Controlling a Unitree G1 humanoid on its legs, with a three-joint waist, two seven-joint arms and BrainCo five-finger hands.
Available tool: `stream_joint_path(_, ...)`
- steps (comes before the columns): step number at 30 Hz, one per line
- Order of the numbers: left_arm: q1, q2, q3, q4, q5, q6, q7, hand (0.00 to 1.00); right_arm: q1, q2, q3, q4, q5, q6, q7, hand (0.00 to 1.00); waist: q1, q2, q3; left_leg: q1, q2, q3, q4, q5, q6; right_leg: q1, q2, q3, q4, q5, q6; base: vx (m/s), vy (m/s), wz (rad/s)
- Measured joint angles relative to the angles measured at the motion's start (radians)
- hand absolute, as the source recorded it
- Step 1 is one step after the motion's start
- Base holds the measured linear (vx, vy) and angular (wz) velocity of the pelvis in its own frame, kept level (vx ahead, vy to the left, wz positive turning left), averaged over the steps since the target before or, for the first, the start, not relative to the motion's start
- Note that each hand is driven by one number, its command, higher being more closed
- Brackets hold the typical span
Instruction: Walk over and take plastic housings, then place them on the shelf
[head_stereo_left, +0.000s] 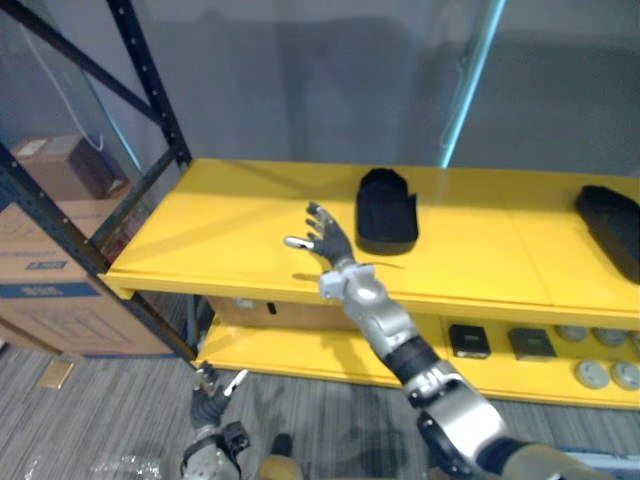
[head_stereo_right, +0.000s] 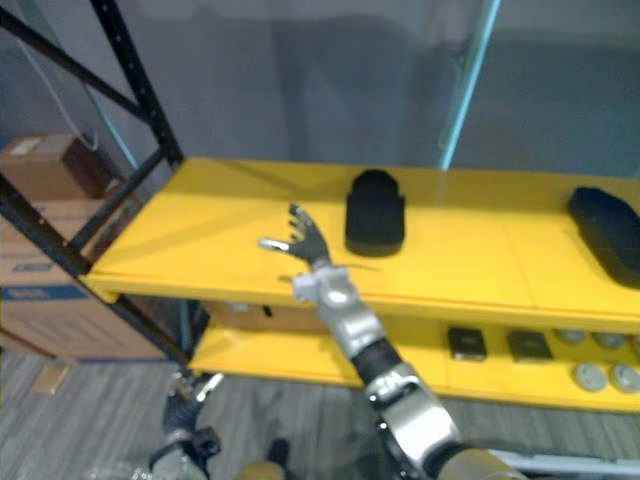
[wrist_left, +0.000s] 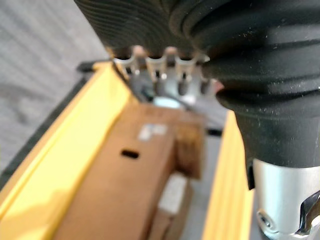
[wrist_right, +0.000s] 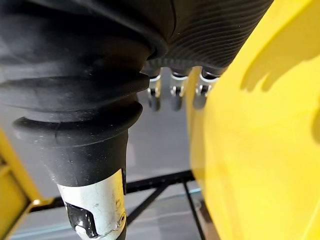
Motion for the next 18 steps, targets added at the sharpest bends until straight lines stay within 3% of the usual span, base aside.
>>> stream_joint_path(6, 0.032, -0.002, -0.057, 0.016, -0.038, -0.008, -0.032, 0.00, -0.067, 0.006, -0.024, 0.058, -0.004, 0.001, -0.031, 0.00, 0.014, 0.017, 0.029, -0.014, -0.034, -0.004, 0.003, 0.006, 0.012, 0.000, -0.035, -0.020, 0.008, 0.007, 0.014, -0.01, 0.041, 0.10)
stream_joint_path(9, 0.032, 0.000, -0.093, 0.017, -0.069, -0.014, -0.041, 0.00, -0.101, -0.008, -0.049, 0.079, -0.148, -0.018, -0.082, 0.00, 0.015, 0.025, 0.043, -0.028, -0.045, -0.006, 0.003, 0.009, 0.019, -0.005, -0.048, -0.032, 0.018, 0.005, 0.019, -0.04, 0.037, 0.13)
stream_joint_path(10, 0.030, 0.000, -0.106, 0.027, -0.074, -0.017, -0.046, 0.00, -0.101, -0.020, -0.052, 0.067, -0.203, -0.051, -0.088, 0.00, 0.015, 0.025, 0.046, -0.033, -0.049, -0.004, 0.003, 0.010, 0.022, -0.012, -0.054, -0.034, 0.023, 0.004, 0.020, -0.03, 0.037, 0.08)
stream_joint_path(16, 0.006, 0.036, -0.172, 0.056, -0.077, -0.018, -0.060, 0.00, -0.119, -0.037, -0.066, -0.013, -0.199, -0.067, -0.105, 0.00, 0.004, 0.019, 0.058, -0.041, -0.061, -0.003, 0.003, 0.019, 0.029, -0.018, -0.066, -0.029, 0.029, 0.006, 0.026, -0.01, 0.011, 0.04)
stream_joint_path(18, -0.007, 0.047, -0.204, 0.057, -0.077, -0.018, -0.060, 0.00, -0.123, -0.052, -0.069, -0.014, -0.310, -0.074, -0.133, 0.00, 0.002, 0.019, 0.064, -0.036, -0.056, -0.001, 0.003, 0.019, 0.028, -0.016, -0.062, -0.024, 0.029, 0.006, 0.026, -0.04, -0.014, -0.05)
